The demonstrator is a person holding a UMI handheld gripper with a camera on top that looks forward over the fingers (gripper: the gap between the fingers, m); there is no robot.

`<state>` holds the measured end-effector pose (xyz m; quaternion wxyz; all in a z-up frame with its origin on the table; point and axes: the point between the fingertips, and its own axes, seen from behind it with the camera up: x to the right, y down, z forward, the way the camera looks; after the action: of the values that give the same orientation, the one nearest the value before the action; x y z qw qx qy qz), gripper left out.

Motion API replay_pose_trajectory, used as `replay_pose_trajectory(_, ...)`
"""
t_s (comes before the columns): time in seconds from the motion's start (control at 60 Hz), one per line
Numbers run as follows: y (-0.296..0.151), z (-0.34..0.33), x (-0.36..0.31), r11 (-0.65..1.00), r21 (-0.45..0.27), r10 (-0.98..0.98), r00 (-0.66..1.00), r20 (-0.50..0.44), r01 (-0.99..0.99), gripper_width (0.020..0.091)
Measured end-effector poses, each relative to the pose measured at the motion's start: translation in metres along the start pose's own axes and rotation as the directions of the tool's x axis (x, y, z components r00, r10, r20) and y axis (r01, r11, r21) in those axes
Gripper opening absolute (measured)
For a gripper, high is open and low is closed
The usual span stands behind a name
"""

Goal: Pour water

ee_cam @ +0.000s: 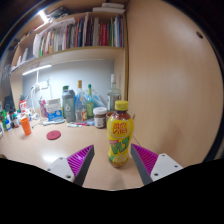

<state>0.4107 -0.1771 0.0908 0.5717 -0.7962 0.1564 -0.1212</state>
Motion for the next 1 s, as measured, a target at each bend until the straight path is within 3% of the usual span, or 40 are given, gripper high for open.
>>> replay_pose_trajectory(0.3,-0.006,0.094,0.018,0.998,0.066,0.003,1.0,0.016,-0.004,0.081)
replay_pose_trajectory(0.367,-0.007,0.104,0.017,0.998,0.066,-0.011,1.0,0.026,0.009,0.0749)
replay_pose_trajectory(0.433,0.002,0.112,0.021,0.999,0.035,-0.008,1.0,0.017,0.008,0.0475)
replay_pose_trajectory(0.583,0.001,0.119,0.021,0.999,0.035,0.04,0.999,-0.021,-0.04,0.0414)
replay_pose_trajectory(0.6,0.002,0.121,0.02,0.999,0.025,0.046,0.999,-0.025,-0.045,0.0424)
replay_pose_trajectory(0.65,0.004,0.122,0.016,0.998,-0.011,0.056,0.998,-0.034,-0.057,0.0344)
replay_pose_trajectory(0.717,0.003,0.123,0.002,0.995,-0.076,0.07,0.997,-0.014,-0.071,0.0315)
replay_pose_trajectory(0.767,-0.011,0.12,-0.022,0.993,-0.084,0.09,0.995,0.041,-0.086,0.0295)
replay_pose_trajectory(0.833,-0.051,0.108,-0.062,0.998,-0.039,0.046,0.991,0.127,-0.042,0.0295)
replay_pose_trajectory(1.0,-0.172,0.103,-0.164,0.955,0.108,-0.291,0.947,0.135,0.278,0.0294)
